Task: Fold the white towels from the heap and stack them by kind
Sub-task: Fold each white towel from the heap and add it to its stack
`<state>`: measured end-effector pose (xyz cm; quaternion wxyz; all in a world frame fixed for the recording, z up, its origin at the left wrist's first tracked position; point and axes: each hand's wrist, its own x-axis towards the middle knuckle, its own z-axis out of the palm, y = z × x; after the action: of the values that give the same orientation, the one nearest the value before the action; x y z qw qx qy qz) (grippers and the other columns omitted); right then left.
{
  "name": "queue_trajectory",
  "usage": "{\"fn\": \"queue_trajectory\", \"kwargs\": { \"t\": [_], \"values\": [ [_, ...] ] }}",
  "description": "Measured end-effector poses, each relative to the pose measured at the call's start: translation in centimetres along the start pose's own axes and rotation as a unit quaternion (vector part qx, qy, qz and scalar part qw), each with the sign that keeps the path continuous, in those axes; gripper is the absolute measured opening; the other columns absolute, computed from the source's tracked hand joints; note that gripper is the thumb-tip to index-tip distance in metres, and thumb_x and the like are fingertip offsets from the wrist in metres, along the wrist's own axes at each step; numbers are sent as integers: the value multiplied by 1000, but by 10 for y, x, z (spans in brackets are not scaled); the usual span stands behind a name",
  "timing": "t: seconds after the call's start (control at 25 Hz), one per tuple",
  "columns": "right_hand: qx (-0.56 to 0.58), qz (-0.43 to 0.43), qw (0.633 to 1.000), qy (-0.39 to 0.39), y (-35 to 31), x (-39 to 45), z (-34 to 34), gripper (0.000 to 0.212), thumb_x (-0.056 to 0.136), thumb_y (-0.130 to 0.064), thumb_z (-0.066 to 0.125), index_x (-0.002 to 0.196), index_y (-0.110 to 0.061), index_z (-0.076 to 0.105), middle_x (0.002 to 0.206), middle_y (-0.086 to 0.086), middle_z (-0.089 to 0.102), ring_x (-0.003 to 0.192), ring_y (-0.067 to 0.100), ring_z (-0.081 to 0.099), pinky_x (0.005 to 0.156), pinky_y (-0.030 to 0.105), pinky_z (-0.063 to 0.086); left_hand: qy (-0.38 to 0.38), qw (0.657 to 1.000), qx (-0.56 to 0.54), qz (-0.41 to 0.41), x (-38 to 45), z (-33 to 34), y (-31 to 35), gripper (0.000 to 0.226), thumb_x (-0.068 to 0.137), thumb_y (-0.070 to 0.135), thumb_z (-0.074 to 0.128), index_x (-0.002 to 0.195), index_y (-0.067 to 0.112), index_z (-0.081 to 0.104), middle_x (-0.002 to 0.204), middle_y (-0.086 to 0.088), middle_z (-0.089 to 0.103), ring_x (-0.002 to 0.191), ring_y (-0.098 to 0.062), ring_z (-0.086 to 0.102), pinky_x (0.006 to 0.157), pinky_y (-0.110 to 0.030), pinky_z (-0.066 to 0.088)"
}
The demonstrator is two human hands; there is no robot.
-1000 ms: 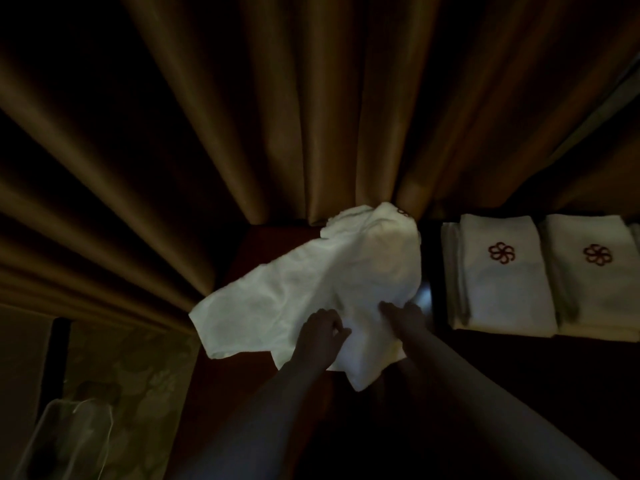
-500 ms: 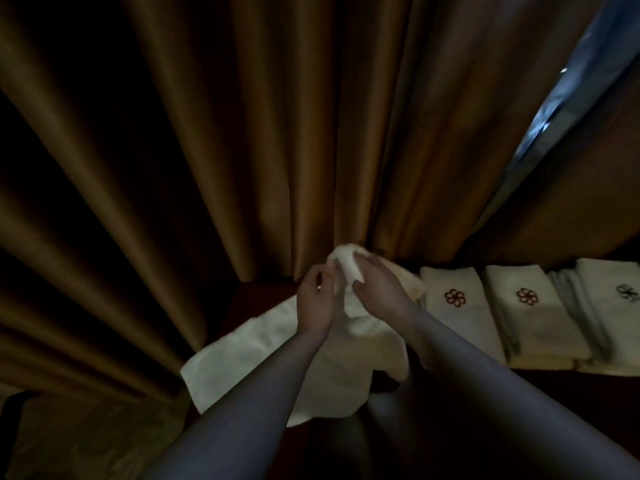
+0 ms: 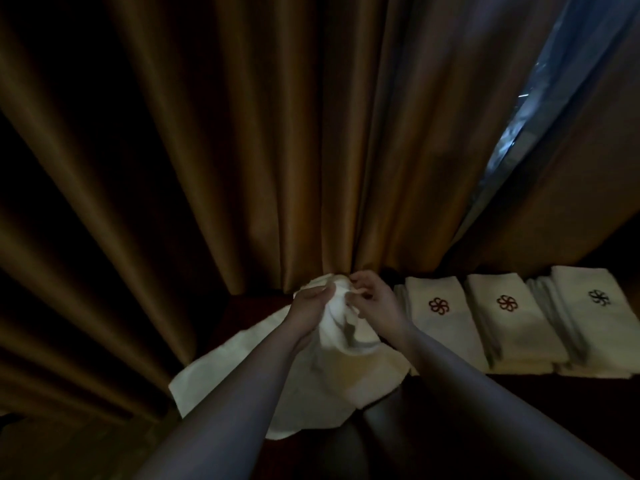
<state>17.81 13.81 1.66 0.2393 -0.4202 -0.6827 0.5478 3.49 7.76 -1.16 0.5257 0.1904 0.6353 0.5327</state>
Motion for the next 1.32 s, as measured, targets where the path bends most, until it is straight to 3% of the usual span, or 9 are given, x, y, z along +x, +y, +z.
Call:
{"fn": "queue_trajectory", "kwargs": {
  "t": [0.2, 0.4, 0.48, 0.72, 0.8, 0.88, 0.96, 1.08, 1.32],
  "values": [
    [-45, -51, 998, -17, -16, 1, -10, 8, 92, -24, 61, 97, -27, 66, 91, -13, 67, 83, -3, 63, 68, 13, 47, -40, 999, 0, 5, -17, -3, 27, 37, 93, 39, 59, 107, 7, 71, 101, -17, 72, 98, -33, 69, 92, -47, 53],
    [-116, -34, 986, -115, -42, -4, -19, 2, 91, -25, 62, 93, -23, 62, 85, -8, 63, 78, 6, 60, 65, 19, 47, -73, 997, 28, 18, -30, -9, 61, 41, 90, 45, 62, 108, 9, 72, 102, -19, 72, 98, -33, 69, 91, -47, 54],
    [-71, -22, 990, -119, -54, -8, -25, 11, 94, -21, 55, 88, -17, 62, 83, 1, 61, 75, 14, 58, 67, 27, 45, -92, 993, 62, 36, -33, -8, 77, 43, 86, 47, 66, 106, 9, 73, 102, -18, 72, 100, -34, 68, 91, -45, 54],
    [55, 12, 998, -38, -97, -14, -49, 18, 95, -23, 49, 92, -14, 65, 88, 9, 62, 84, 24, 60, 81, 40, 47, -26, 981, 154, 111, -42, 9, 120, 32, 86, 47, 67, 95, 17, 74, 92, -1, 75, 91, -17, 69, 69, -26, 53],
    [49, 15, 999, 7, -110, -18, -53, 23, 97, -26, 49, 101, -11, 65, 93, 11, 62, 91, 25, 60, 90, 41, 47, 32, 968, 167, 184, -40, 17, 118, 21, 83, 41, 72, 87, 20, 71, 89, 3, 72, 89, -14, 67, 74, -28, 53],
    [66, 30, 997, 34, -121, -24, -58, 19, 97, -27, 49, 91, -17, 63, 90, 5, 59, 87, 20, 57, 88, 39, 47, 57, 940, 189, 277, -41, 24, 107, 15, 81, 30, 74, 82, 18, 66, 81, 2, 65, 79, -11, 60, 74, -28, 49],
    [105, 46, 993, 37, -129, -25, -63, 17, 97, -27, 49, 87, -20, 60, 89, 5, 59, 83, 20, 57, 79, 35, 49, 19, 922, 209, 326, -49, 30, 94, 16, 87, 30, 66, 79, 16, 65, 76, -4, 62, 73, -12, 55, 70, -31, 46],
    [112, 79, 989, 50, -131, -25, -70, 26, 94, -31, 51, 110, -13, 61, 101, 13, 61, 94, 28, 59, 83, 38, 49, -42, 929, 175, 324, -65, 32, 81, 20, 89, 34, 59, 84, 17, 68, 78, -9, 63, 74, -13, 57, 69, -31, 44],
    [125, 117, 984, 54, -123, -24, -78, 27, 93, -38, 52, 113, -19, 51, 109, 14, 56, 102, 32, 56, 91, 43, 49, -123, 923, 229, 284, -80, 27, 76, 40, 72, 16, 83, 108, 20, 65, 99, 1, 69, 91, -9, 65, 79, -25, 55]
  ]
}}
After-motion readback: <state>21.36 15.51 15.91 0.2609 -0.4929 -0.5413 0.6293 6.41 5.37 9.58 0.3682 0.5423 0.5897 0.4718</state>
